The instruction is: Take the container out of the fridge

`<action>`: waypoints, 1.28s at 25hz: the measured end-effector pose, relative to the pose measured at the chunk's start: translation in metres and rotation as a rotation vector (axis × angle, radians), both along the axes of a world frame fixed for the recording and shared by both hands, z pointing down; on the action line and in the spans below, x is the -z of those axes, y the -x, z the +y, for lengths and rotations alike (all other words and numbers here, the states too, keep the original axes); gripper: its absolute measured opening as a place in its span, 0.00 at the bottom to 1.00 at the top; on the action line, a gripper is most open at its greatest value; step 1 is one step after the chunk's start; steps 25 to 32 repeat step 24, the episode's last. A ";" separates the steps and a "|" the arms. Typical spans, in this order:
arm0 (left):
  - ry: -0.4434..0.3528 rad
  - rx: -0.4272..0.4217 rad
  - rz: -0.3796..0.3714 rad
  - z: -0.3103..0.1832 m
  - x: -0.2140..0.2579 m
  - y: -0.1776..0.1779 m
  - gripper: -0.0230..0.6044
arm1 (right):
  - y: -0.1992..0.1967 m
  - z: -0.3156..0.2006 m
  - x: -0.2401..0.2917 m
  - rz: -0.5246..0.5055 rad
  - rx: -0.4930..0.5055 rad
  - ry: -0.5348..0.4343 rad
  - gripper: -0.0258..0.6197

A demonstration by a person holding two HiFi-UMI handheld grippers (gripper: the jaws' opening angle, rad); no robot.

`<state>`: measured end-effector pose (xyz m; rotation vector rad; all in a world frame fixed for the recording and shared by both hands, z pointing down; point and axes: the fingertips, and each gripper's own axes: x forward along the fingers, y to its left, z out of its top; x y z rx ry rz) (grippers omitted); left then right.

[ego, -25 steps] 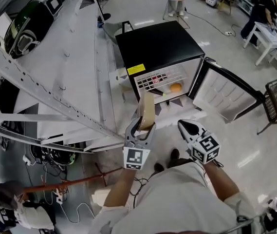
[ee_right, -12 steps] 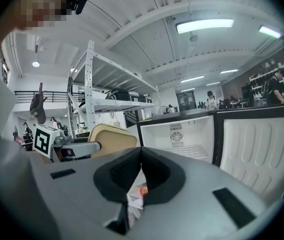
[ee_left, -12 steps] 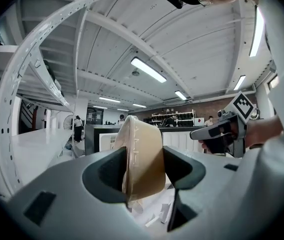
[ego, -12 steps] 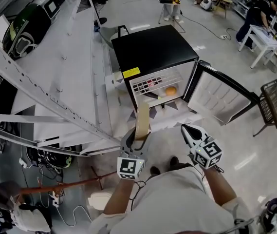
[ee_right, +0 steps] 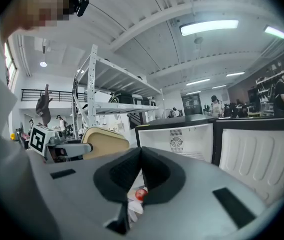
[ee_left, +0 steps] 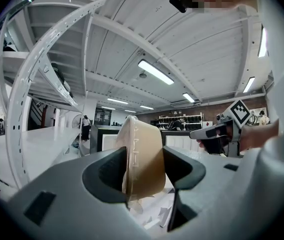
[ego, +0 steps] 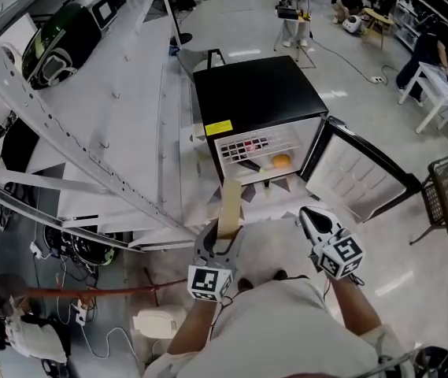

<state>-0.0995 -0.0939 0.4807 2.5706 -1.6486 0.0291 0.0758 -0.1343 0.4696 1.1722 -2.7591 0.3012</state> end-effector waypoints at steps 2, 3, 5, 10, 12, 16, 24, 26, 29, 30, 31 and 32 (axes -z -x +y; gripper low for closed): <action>0.000 0.012 -0.001 -0.001 0.001 0.000 0.40 | -0.003 -0.003 0.002 -0.011 0.000 -0.003 0.05; 0.000 0.016 -0.002 -0.002 0.001 -0.001 0.40 | -0.005 -0.005 0.002 -0.015 0.001 -0.002 0.05; 0.000 0.023 -0.003 -0.003 0.002 -0.002 0.40 | -0.007 -0.007 0.002 -0.017 0.004 0.001 0.05; -0.003 0.032 -0.001 -0.005 0.004 -0.005 0.40 | -0.008 -0.009 0.001 -0.020 0.013 0.011 0.05; -0.004 0.032 0.001 -0.006 0.003 -0.006 0.40 | -0.008 -0.010 0.001 -0.021 0.016 0.010 0.05; -0.007 0.033 0.004 -0.007 0.003 -0.008 0.40 | -0.008 -0.011 0.002 -0.020 0.019 0.007 0.05; -0.007 0.037 0.005 -0.008 0.002 -0.012 0.40 | -0.011 -0.011 0.001 -0.017 0.027 0.007 0.05; -0.007 0.037 0.005 -0.008 0.002 -0.012 0.40 | -0.011 -0.011 0.001 -0.017 0.027 0.007 0.05; -0.007 0.037 0.005 -0.008 0.002 -0.012 0.40 | -0.011 -0.011 0.001 -0.017 0.027 0.007 0.05; -0.007 0.037 0.005 -0.008 0.002 -0.012 0.40 | -0.011 -0.011 0.001 -0.017 0.027 0.007 0.05; -0.007 0.037 0.005 -0.008 0.002 -0.012 0.40 | -0.011 -0.011 0.001 -0.017 0.027 0.007 0.05; -0.007 0.037 0.005 -0.008 0.002 -0.012 0.40 | -0.011 -0.011 0.001 -0.017 0.027 0.007 0.05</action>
